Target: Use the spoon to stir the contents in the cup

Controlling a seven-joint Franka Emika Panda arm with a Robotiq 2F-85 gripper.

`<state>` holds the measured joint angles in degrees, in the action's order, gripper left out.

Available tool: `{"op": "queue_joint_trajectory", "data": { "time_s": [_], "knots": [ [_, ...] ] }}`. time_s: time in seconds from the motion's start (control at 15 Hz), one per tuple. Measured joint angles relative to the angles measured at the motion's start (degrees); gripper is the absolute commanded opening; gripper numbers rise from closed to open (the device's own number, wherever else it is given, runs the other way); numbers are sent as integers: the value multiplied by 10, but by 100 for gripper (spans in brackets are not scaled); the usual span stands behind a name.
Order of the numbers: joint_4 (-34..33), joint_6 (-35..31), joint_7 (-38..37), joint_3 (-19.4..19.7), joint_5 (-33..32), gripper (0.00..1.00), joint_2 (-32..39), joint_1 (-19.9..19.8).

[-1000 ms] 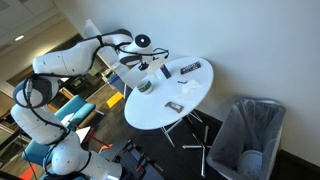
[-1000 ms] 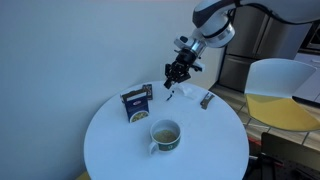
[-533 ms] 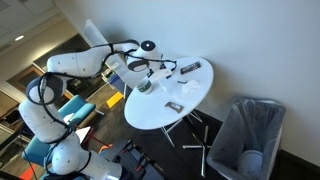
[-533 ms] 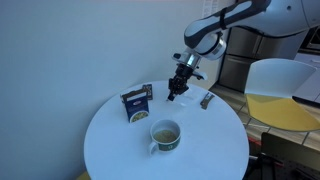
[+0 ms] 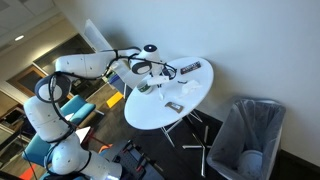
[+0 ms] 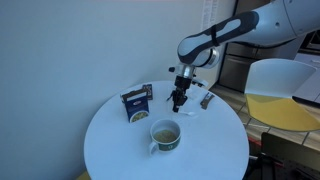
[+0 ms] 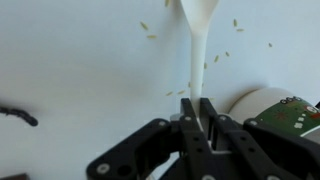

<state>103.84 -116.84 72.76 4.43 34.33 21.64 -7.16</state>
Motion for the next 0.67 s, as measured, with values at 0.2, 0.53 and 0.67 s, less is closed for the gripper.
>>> {"op": "queue_joint_trajectory", "data": {
  "time_s": [0.2, 0.53, 0.67],
  "knots": [
    [-2, 0, -25, -12, -6, 67, 1, -4],
    [-7, 0, -27, -22, -10, 100, -18, -7],
    [-6, 0, -27, -26, -34, 100, -43, -5]
  ]
}}
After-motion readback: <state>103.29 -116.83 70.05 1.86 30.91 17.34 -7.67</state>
